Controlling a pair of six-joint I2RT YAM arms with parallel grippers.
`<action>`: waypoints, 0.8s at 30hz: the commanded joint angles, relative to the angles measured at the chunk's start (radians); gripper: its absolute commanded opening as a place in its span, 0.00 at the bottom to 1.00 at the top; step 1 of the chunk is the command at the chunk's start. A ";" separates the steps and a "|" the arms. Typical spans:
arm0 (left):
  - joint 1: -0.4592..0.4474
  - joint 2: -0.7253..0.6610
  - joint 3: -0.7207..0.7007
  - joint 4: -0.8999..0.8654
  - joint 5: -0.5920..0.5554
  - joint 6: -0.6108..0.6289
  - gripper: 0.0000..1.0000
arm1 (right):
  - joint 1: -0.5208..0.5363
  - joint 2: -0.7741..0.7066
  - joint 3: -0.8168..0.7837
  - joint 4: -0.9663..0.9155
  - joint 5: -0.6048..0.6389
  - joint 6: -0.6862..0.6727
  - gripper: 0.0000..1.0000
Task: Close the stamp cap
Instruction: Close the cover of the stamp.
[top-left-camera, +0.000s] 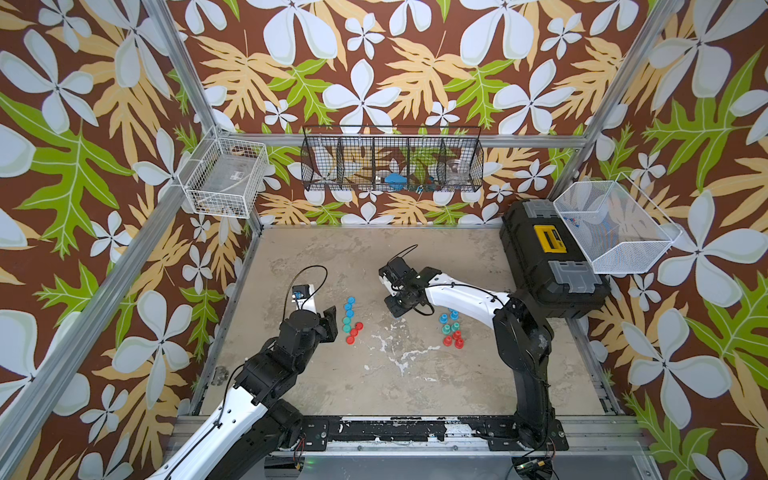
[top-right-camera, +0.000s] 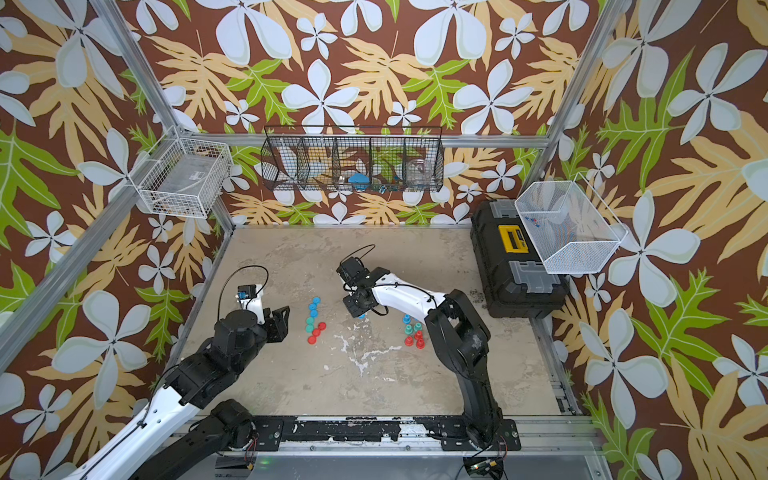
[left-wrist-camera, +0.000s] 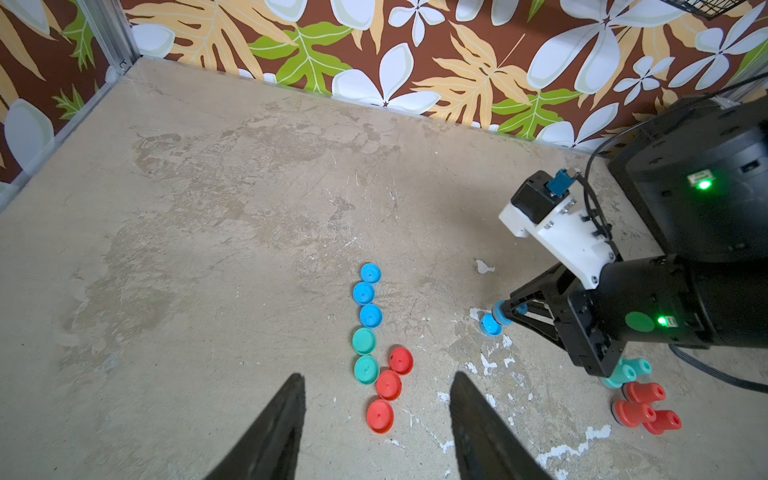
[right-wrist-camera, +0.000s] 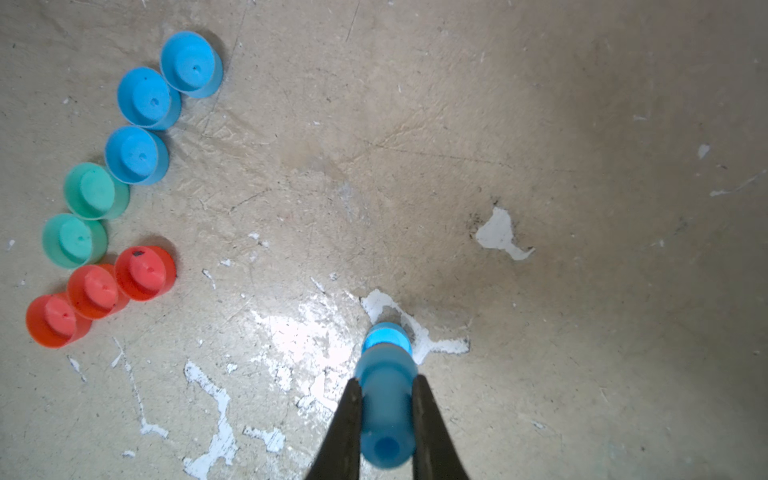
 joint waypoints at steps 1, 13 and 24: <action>0.002 0.001 -0.001 -0.006 -0.011 -0.001 0.58 | 0.004 0.008 0.006 -0.013 0.007 0.009 0.09; 0.002 0.004 0.000 -0.009 -0.016 -0.001 0.58 | 0.006 0.026 -0.004 0.001 0.015 0.012 0.09; 0.002 0.008 0.001 -0.011 -0.016 -0.002 0.58 | 0.006 0.033 -0.018 0.016 0.016 0.015 0.09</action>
